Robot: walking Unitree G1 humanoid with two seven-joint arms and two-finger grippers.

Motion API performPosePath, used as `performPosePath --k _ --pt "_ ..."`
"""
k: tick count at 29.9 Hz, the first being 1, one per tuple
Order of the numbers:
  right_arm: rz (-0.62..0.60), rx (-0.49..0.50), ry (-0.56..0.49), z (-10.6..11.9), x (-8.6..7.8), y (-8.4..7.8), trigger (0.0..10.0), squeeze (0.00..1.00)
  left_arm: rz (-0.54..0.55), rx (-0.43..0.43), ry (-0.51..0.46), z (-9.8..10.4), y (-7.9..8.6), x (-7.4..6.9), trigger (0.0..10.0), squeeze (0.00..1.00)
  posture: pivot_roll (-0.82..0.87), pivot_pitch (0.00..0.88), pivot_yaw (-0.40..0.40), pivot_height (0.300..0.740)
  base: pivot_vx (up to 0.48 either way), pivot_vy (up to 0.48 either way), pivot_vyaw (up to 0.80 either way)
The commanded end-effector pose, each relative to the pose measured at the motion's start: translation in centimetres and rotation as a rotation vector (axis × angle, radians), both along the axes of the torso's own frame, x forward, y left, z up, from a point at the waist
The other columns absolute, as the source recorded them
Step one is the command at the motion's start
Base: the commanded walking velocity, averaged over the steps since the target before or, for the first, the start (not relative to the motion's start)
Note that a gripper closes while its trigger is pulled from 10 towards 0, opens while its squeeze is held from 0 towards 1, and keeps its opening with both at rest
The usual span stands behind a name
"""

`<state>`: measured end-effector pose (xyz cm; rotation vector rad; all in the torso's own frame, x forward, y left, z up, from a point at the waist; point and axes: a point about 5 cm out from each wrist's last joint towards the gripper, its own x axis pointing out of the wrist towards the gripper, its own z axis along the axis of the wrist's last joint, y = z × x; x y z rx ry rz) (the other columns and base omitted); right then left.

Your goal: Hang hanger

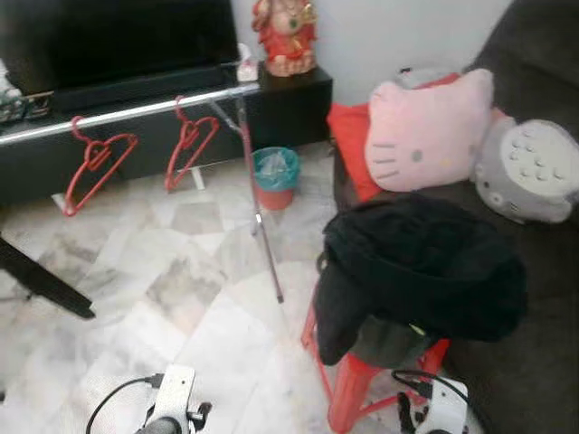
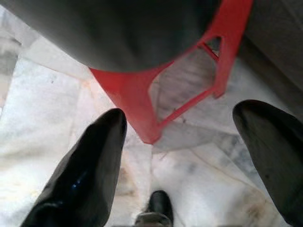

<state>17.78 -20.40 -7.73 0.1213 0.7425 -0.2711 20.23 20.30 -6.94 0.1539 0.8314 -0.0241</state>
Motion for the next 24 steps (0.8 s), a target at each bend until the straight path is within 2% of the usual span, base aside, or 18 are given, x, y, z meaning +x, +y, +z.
performPosePath --k 1,6,11,12,13,17,24 --pt "-0.042 -0.022 -0.036 0.3 0.0 -0.9 10.0 0.0 -0.023 0.023 0.008 0.1 0.4 0.1 10.0 0.0 -0.09 0.0 0.065 0.74 0.0 0.0 0.0" --pt "-0.144 -0.086 -0.128 1.0 -0.7 -2.6 10.0 0.0 -0.04 0.032 0.008 0.2 0.4 0.2 10.0 0.0 -0.11 0.0 0.069 0.74 0.0 0.0 0.0" --pt "-0.17 -0.158 -0.25 2.0 -2.3 -3.8 10.0 0.0 -0.041 0.033 0.003 0.3 0.4 0.4 10.0 0.0 -0.12 0.0 0.066 0.74 0.0 0.0 0.0" --pt "-0.17 -0.158 -0.25 2.0 -2.3 -3.8 10.0 0.0 -0.041 0.033 0.003 0.3 0.4 0.4 10.0 0.0 -0.12 0.0 0.066 0.74 0.0 0.0 0.0" --pt "-0.139 -0.184 -0.306 2.5 -2.7 -3.6 10.0 0.0 -0.043 0.033 0.001 0.3 0.3 0.5 10.0 0.0 -0.13 0.0 0.064 0.74 0.0 0.0 0.0" --pt "-0.082 -0.236 -0.387 3.6 -3.5 -3.0 10.0 0.0 -0.045 0.032 -0.001 0.3 0.2 0.6 10.0 0.0 -0.13 0.0 0.06 0.74 0.0 0.0 0.0" --pt "-0.047 -0.302 -0.447 4.8 -5.1 -2.9 10.0 0.0 -0.052 0.03 0.002 0.2 0.0 0.4 10.0 0.0 -0.14 0.0 0.062 0.74 0.0 0.0 0.0"
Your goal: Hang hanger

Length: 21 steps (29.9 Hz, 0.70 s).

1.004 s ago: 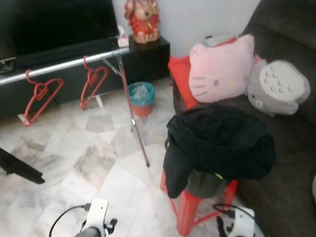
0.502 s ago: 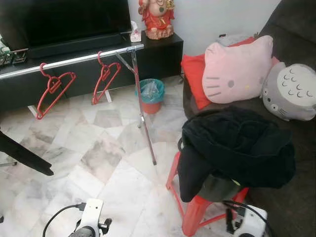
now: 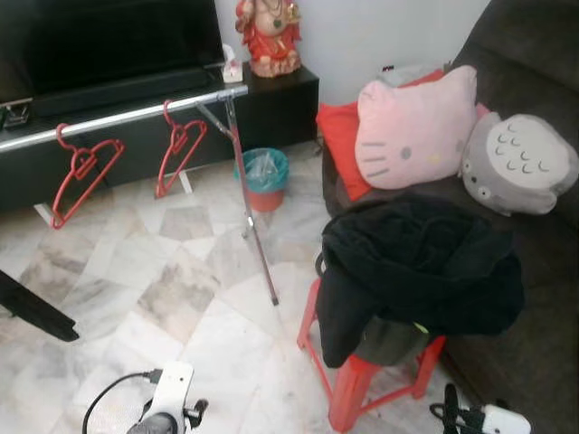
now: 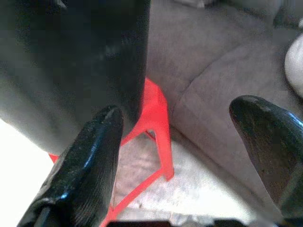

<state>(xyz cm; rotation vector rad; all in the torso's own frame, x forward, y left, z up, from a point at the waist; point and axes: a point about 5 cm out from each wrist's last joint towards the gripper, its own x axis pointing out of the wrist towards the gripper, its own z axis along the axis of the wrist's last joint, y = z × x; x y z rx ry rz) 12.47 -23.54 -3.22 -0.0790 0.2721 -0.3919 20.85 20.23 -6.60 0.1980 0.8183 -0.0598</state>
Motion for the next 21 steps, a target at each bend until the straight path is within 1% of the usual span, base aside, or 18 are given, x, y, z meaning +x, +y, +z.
performPosePath --k 1,4,5,7,8,9,10,11,12,13,14,15,17,19,20,21 --pt "-0.004 -0.033 -0.057 1.2 0.0 0.1 10.0 0.0 -0.003 0.006 0.015 -0.2 0.1 -0.3 10.0 0.0 -0.15 0.0 0.062 0.74 0.0 0.0 0.0" --pt "-0.018 -0.048 -0.084 1.9 -0.2 0.0 10.0 0.0 -0.004 0.007 0.017 -0.2 0.1 -0.4 10.0 0.0 -0.15 0.0 0.061 0.74 0.0 0.0 0.0" --pt "-0.063 -0.105 -0.158 4.0 -0.6 -0.3 10.0 0.0 -0.007 0.011 0.021 -0.3 0.2 -0.5 10.0 0.0 -0.15 0.0 0.06 0.74 0.0 0.0 0.0" --pt "-0.108 -0.133 -0.225 5.7 -0.6 -0.6 10.0 0.0 -0.009 0.014 0.021 -0.3 0.2 -0.5 10.0 0.0 -0.15 0.0 0.062 0.74 0.0 0.0 0.0" --pt "-0.126 -0.146 -0.274 7.1 -0.2 -0.7 10.0 0.0 -0.01 0.015 0.021 -0.3 0.2 -0.5 10.0 0.0 -0.16 0.0 0.063 0.74 0.0 0.0 0.0" --pt "-0.126 -0.146 -0.274 7.1 -0.2 -0.7 10.0 0.0 -0.01 0.015 0.021 -0.3 0.2 -0.5 10.0 0.0 -0.16 0.0 0.063 0.74 0.0 0.0 0.0" --pt "-0.142 -0.161 -0.328 8.9 0.2 -0.7 10.0 0.0 -0.013 0.017 0.02 -0.2 0.3 -0.4 10.0 0.0 -0.16 0.0 0.064 0.74 0.0 0.0 0.0" --pt "-0.142 -0.162 -0.327 9.0 0.2 -0.7 10.0 0.0 -0.013 0.017 0.02 -0.2 0.3 -0.4 10.0 0.0 -0.16 0.0 0.064 0.74 0.0 0.0 0.0" --pt "-0.156 -0.158 -0.369 10.3 1.1 -0.7 10.0 0.0 -0.015 0.018 0.02 -0.2 0.2 -0.4 10.0 0.0 -0.16 0.0 0.065 0.74 0.0 0.0 0.0" --pt "-0.156 -0.158 -0.369 10.3 1.1 -0.7 10.0 0.0 -0.015 0.018 0.02 -0.2 0.2 -0.4 10.0 0.0 -0.16 0.0 0.065 0.74 0.0 0.0 0.0" --pt "-0.166 -0.154 -0.399 11.4 1.7 -0.7 10.0 0.0 -0.016 0.02 0.019 -0.2 0.2 -0.4 10.0 0.0 -0.16 0.0 0.065 0.74 0.0 0.0 0.0" --pt "-0.166 -0.154 -0.399 11.4 1.7 -0.7 10.0 0.0 -0.016 0.02 0.019 -0.2 0.2 -0.4 10.0 0.0 -0.16 0.0 0.065 0.74 0.0 0.0 0.0" --pt "-0.151 -0.155 -0.469 13.9 3.2 -0.3 10.0 0.0 -0.018 0.02 0.016 -0.2 0.2 -0.4 10.0 0.0 -0.15 0.0 0.062 0.74 0.0 0.0 0.0" --pt "-0.142 -0.169 -0.499 15.3 4.2 -0.4 10.0 0.0 -0.02 0.02 0.012 -0.2 0.1 -0.3 10.0 0.0 -0.15 0.0 0.063 0.74 0.0 0.0 0.0" --pt "-0.148 -0.171 -0.51 15.9 4.8 -0.7 10.0 0.0 -0.021 0.02 0.013 -0.2 0.1 -0.4 10.0 0.0 -0.15 0.0 0.065 0.74 0.0 0.0 0.0" --pt "-0.148 -0.171 -0.51 15.9 4.8 -0.7 10.0 0.0 -0.021 0.02 0.013 -0.2 0.1 -0.4 10.0 0.0 -0.15 0.0 0.065 0.74 0.0 0.0 0.0"
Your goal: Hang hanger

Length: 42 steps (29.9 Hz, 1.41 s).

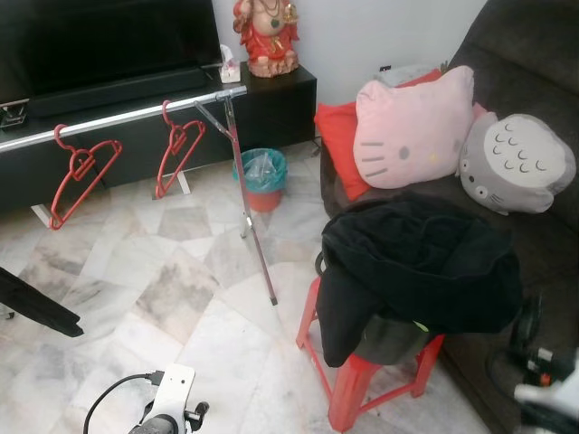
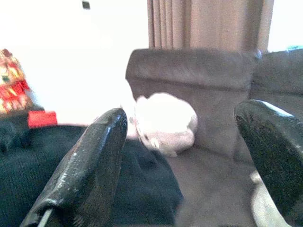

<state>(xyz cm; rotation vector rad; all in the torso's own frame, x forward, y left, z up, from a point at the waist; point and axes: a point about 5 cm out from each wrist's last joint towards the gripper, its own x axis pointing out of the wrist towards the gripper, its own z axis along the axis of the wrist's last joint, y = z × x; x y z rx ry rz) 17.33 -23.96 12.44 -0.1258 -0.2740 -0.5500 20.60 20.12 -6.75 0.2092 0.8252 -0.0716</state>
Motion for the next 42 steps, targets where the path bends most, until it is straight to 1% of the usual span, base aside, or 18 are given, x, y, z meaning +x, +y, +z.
performPosePath --k 1,3,5,9,10,13,14,18,20,21,23,25,28,30,32,35,38,42 --pt "-0.016 0.008 0.011 0.2 -0.1 -0.3 10.0 0.0 -0.006 0.015 0.005 0.0 0.2 -0.1 10.0 0.0 -0.15 0.0 0.065 0.74 0.0 0.0 0.0" --pt "-0.022 0.009 0.004 0.6 0.2 -0.5 10.0 0.0 -0.007 0.015 0.006 -0.1 0.2 -0.1 10.0 0.0 -0.16 0.0 0.068 0.74 0.0 0.0 0.0" --pt "-0.006 0.035 -0.04 3.3 2.4 -1.7 10.0 0.0 -0.012 0.015 0.007 -0.1 0.1 -0.2 10.0 0.0 -0.15 0.0 0.067 0.74 0.0 0.0 0.0" --pt "0.022 0.03 -0.051 4.8 3.4 -2.0 10.0 0.0 -0.014 0.014 0.005 -0.1 0.0 -0.2 10.0 0.0 -0.14 0.0 0.066 0.74 0.0 0.0 0.0" --pt "0.061 0.062 -0.041 5.9 3.9 -2.2 10.0 0.0 -0.014 0.014 0.004 -0.1 0.0 -0.2 10.0 0.0 -0.14 0.0 0.067 0.74 0.0 0.0 0.0" --pt "0.108 0.039 0.051 6.8 4.0 -2.8 10.0 0.0 -0.016 0.014 0.006 -0.2 -0.1 -0.3 10.0 0.0 -0.15 0.0 0.07 0.74 0.0 0.0 0.0" --pt "0.103 0.021 0.13 6.5 4.0 -3.1 10.0 0.0 -0.018 0.014 0.006 -0.2 0.0 -0.3 10.0 0.0 -0.15 0.0 0.073 0.74 0.0 0.0 0.0" --pt "0.097 0.057 0.206 6.9 4.2 -3.6 10.0 0.0 -0.02 0.018 0.014 -0.2 0.0 -0.5 10.0 0.0 -0.16 0.0 0.076 0.74 0.0 0.0 0.0" --pt "0.086 0.104 0.194 8.0 4.5 -3.8 10.0 0.0 -0.02 0.019 0.013 -0.2 0.1 -0.4 10.0 0.0 -0.16 0.0 0.076 0.74 0.0 0.0 0.0" --pt "0.105 0.172 0.189 8.4 4.8 -3.6 10.0 0.0 -0.02 0.019 0.013 -0.2 0.1 -0.4 10.0 0.0 -0.16 0.0 0.079 0.74 0.0 0.0 0.0" --pt "0.172 0.253 0.176 9.2 5.5 -2.7 10.0 0.0 -0.021 0.02 0.012 -0.2 0.1 -0.3 10.0 0.0 -0.16 0.0 0.081 0.74 0.0 0.0 0.0" --pt "0.32 0.281 0.188 10.4 6.4 -0.8 10.0 0.0 -0.025 0.021 0.006 0.0 0.0 0.0 10.0 0.0 -0.16 0.0 0.083 0.74 0.0 0.0 0.0" --pt "0.442 0.326 0.178 10.7 7.0 1.1 10.0 0.0 -0.025 0.019 0.002 0.0 -0.1 0.1 10.0 0.0 -0.16 0.0 0.08 0.74 0.0 0.0 0.0" --pt "0.489 0.362 0.218 10.5 7.3 1.6 10.0 0.0 -0.026 0.019 0.001 0.0 -0.1 0.1 10.0 0.0 -0.16 0.0 0.08 0.74 0.0 0.0 0.0" --pt "0.494 0.36 0.294 10.2 7.3 1.6 10.0 0.0 -0.027 0.019 0.001 0.0 -0.1 0.1 10.0 0.0 -0.15 0.0 0.077 0.74 0.0 0.0 0.0" --pt "0.454 0.381 0.334 10.0 7.2 1.2 10.0 0.0 -0.025 0.02 0.005 0.0 0.0 0.0 10.0 0.0 -0.15 0.0 0.078 0.74 0.0 0.0 0.0" --pt "0.375 0.432 0.309 9.8 7.2 0.2 10.0 0.0 -0.023 0.022 0.006 0.0 0.1 -0.1 10.0 0.0 -0.16 0.0 0.08 0.74 0.0 0.0 0.0" --pt "0.346 0.461 0.299 9.9 7.2 0.1 10.0 0.0 -0.022 0.026 0.005 0.0 0.3 -0.1 10.0 0.0 -0.15 0.0 0.082 0.74 0.0 0.0 0.0"
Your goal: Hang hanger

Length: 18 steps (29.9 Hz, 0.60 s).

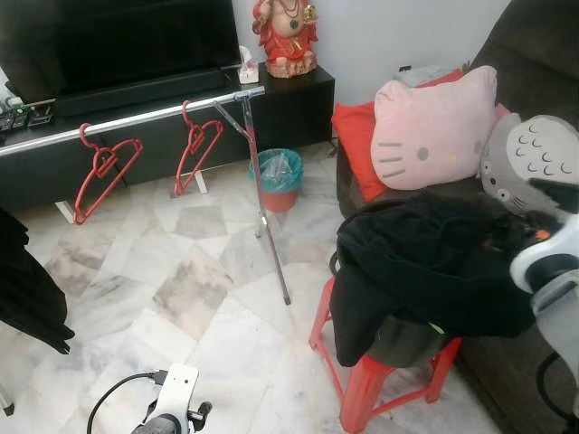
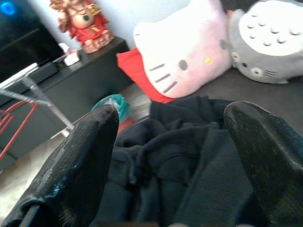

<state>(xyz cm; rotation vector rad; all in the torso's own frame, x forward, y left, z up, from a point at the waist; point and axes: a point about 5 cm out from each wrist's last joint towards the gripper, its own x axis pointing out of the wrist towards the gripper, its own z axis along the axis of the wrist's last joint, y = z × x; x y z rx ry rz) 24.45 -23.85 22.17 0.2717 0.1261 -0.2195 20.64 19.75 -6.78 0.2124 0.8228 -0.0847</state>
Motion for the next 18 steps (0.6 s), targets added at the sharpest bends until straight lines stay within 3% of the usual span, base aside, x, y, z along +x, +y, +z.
performPosePath --k 1,9,18 --pt "-0.03 0.022 0.001 0.2 0.1 0.0 10.0 0.0 -0.009 0.028 0.005 0.0 0.7 -0.1 10.0 0.0 -0.15 0.0 0.083 0.74 0.0 0.0 0.0" --pt "-0.075 0.215 -0.002 -0.7 0.3 0.4 10.0 0.0 -0.016 0.03 -0.003 0.2 0.7 0.2 10.0 0.0 -0.15 0.0 0.087 0.74 0.0 0.0 0.0" --pt "-0.209 0.26 0.032 -1.7 -0.2 -0.8 10.0 0.0 -0.019 0.036 0.005 0.1 0.8 0.0 10.0 0.0 -0.14 0.0 0.09 0.74 0.0 0.0 0.0"
